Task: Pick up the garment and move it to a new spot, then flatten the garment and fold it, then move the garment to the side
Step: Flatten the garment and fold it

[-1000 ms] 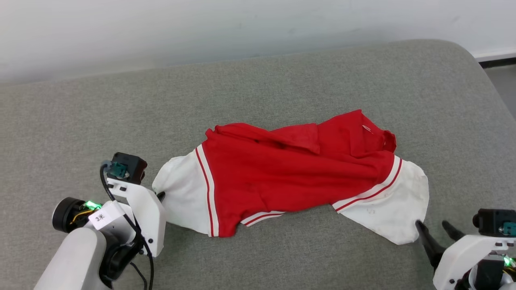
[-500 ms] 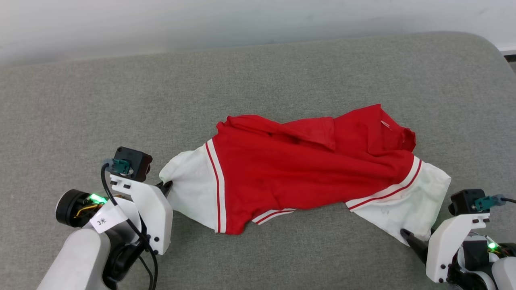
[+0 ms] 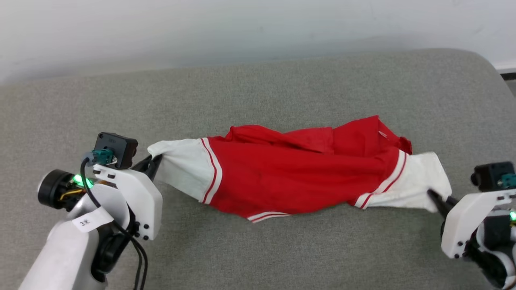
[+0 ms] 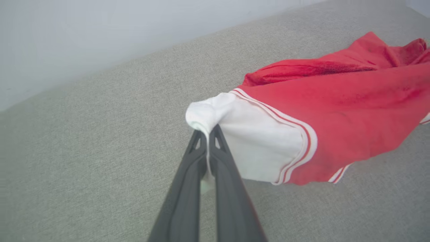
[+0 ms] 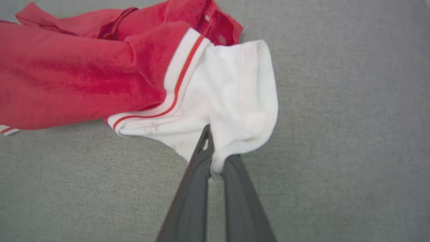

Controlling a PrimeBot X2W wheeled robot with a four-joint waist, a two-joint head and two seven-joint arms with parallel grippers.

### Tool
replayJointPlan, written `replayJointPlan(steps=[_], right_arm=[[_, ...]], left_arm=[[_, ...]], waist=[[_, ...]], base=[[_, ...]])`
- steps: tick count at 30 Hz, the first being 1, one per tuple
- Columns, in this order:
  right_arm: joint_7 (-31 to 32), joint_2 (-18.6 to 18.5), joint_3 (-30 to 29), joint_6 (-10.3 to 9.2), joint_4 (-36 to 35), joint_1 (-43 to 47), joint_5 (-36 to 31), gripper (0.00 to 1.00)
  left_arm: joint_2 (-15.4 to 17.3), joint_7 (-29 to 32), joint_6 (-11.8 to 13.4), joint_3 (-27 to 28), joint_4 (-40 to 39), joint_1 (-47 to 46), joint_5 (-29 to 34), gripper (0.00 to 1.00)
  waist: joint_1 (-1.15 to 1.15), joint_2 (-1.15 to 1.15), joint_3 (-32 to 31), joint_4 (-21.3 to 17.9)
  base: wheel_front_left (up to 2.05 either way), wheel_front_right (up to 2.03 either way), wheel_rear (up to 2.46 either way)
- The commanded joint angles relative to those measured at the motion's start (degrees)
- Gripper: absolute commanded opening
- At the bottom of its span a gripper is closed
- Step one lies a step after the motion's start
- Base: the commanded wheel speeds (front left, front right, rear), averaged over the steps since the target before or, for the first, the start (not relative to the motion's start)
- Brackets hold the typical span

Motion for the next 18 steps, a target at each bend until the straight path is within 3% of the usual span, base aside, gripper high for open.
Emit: replayJointPlan(steps=[1,8,18], right_arm=[[-0.3,-0.4,-0.5,-0.06,-1.1,-0.8,-0.7,0.00],[1.0,-0.3,-3.6,-0.05,-7.1,-5.2,-3.3,0.00],[0.2,0.3,-2.0,-0.06,-3.4,-25.2,-5.0,0.00]], left_arm=[[0.7,-0.5,0.0,0.3,-0.5,-0.9,0.7,0.00],[2.3,-3.7,1.9,3.1,-2.8,-5.5,2.9,0.00],[3.0,-6.6,1.9,4.5,2.4,-20.8,5.4,0.00]], waist=[[0.00,0.00,-1.1,0.0],[0.00,0.00,-4.1,0.0],[0.00,0.00,-1.3,0.0]], base=[[0.00,0.00,0.00],[0.00,0.00,0.00],[0.00,0.00,0.00]])
